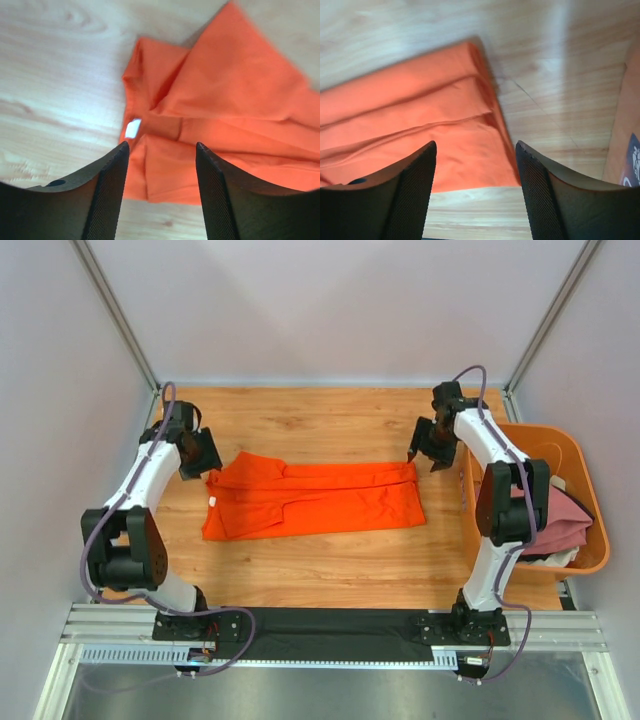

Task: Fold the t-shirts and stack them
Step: Fold the tshirt

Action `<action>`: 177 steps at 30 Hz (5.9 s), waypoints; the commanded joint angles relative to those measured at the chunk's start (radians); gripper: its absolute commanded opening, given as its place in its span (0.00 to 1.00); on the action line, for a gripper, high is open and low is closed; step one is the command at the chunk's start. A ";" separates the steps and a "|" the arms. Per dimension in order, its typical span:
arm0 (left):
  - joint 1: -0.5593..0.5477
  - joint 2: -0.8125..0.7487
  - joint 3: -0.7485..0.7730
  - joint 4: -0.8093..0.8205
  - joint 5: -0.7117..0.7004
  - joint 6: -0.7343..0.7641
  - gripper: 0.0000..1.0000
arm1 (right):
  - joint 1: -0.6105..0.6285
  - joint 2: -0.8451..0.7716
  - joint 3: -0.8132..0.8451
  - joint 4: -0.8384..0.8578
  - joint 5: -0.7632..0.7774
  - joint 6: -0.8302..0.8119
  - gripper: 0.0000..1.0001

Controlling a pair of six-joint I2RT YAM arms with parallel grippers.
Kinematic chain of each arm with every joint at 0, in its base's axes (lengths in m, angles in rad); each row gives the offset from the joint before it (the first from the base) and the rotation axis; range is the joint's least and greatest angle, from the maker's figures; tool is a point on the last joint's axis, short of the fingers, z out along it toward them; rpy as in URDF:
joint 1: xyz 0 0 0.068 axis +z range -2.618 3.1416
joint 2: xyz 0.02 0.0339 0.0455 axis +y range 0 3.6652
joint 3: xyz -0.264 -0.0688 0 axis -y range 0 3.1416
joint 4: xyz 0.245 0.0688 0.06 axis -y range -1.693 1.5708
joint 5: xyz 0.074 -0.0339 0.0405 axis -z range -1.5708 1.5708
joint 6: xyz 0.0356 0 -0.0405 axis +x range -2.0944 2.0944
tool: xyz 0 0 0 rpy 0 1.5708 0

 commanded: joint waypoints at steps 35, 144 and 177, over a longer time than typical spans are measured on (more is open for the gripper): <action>-0.115 0.613 0.702 -0.171 0.069 0.235 0.00 | 0.055 0.202 0.299 0.029 -0.309 0.019 0.77; -0.066 0.714 0.761 -0.162 0.164 0.215 0.47 | 0.016 0.230 0.247 -0.056 -0.014 0.007 0.01; -0.097 0.545 0.825 -0.018 0.128 0.195 0.00 | 0.019 0.214 0.292 -0.010 -0.002 0.011 0.01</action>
